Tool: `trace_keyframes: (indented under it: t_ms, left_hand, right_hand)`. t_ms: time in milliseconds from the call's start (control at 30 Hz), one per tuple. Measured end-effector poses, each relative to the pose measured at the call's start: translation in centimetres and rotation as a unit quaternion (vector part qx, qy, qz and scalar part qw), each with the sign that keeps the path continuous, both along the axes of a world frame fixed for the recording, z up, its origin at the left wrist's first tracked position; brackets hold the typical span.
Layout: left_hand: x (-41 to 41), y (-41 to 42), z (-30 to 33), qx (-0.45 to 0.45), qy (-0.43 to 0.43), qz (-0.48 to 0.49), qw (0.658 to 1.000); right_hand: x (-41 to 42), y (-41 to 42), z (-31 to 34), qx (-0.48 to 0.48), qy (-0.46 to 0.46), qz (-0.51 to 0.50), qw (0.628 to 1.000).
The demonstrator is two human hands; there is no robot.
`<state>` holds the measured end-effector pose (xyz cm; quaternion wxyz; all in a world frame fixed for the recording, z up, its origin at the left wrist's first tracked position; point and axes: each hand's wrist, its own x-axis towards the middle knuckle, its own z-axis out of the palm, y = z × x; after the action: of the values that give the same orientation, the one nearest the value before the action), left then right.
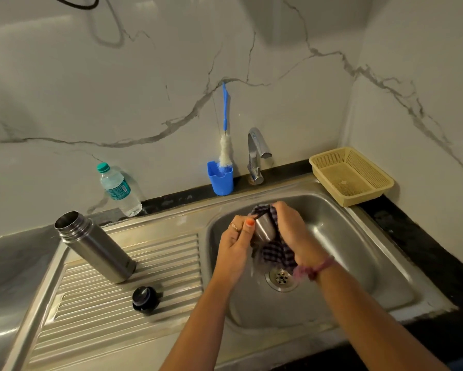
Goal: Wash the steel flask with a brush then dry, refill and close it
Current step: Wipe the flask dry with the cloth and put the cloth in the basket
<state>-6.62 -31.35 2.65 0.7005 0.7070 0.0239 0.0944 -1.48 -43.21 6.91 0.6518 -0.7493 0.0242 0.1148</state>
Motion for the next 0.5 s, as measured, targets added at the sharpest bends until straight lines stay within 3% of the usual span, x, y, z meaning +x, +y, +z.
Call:
trace_keyframes:
  t_ms: [67,167,233,300,367,433,500]
  left_hand:
    - [0.0,0.4,0.1,-0.005,-0.002,-0.001,1.000]
    - [0.2,0.0,0.6,0.003,-0.007,-0.006,1.000]
    - [0.1,-0.2,0.4,0.004,-0.005,-0.016,1.000]
    - [-0.1,0.0,-0.1,0.007,-0.009,-0.025,1.000]
    - [-0.3,0.4,-0.6,-0.017,-0.017,-0.035,0.999]
    - [-0.4,0.8,-0.6,-0.022,-0.020,-0.041,0.999]
    - [-0.2,1.2,-0.9,0.027,-0.022,-0.051,0.998]
  right_hand:
    - [-0.1,0.1,0.6,-0.023,0.003,0.008,1.000]
    - [-2.1,1.2,-0.9,-0.204,-0.198,-0.016,0.959]
    - [-2.7,1.3,-1.4,-0.234,-0.259,-0.032,0.937]
    - [-1.5,0.8,-1.0,-0.163,-0.185,-0.017,0.969]
    - [0.4,-0.1,-0.7,-0.061,-0.009,0.031,0.998]
    - [1.5,-1.3,-0.6,0.061,0.156,0.064,0.984]
    - [2.0,-2.0,-1.5,0.111,0.200,0.069,0.971]
